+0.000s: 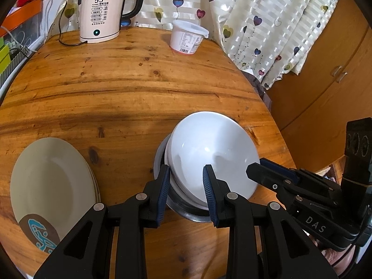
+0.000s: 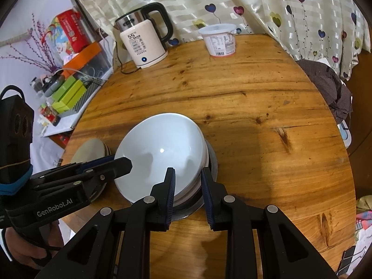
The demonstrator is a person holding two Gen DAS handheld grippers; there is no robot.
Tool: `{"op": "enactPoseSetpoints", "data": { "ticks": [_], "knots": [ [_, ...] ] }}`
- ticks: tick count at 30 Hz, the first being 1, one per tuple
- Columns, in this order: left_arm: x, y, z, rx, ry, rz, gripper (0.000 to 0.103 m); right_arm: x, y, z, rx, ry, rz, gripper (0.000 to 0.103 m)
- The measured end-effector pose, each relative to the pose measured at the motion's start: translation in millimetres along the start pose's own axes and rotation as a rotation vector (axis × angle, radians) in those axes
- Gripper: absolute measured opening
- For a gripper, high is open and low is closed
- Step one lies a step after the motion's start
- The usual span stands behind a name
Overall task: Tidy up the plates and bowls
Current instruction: 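Lift the bowl stack with both grippers and tilt it on its side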
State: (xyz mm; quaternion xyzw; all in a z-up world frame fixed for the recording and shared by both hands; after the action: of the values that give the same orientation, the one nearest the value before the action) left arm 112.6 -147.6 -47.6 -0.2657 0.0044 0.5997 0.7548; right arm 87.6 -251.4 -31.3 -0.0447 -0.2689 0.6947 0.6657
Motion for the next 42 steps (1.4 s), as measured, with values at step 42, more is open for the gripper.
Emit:
{"op": "enactPoseSetpoints", "data": {
  "ticks": [42],
  "knots": [
    [20,2,13,-0.069,0.060,0.067,0.031,-15,-9,19,-0.064,-0.077,0.005,0.029]
  ]
}}
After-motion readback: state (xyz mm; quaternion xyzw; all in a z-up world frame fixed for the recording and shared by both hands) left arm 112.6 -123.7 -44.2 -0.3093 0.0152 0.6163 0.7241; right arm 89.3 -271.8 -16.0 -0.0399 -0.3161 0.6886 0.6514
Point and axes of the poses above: each gripper's, at about its wrist camera, not at the fingertips, and z roughly against the way its jaws point, x to its left, y to its underside, the point moved 9 cm from there along -z, roughly the way its jaws point, and after that the axes turned 8 degrees about x, right-handed, at the moved point
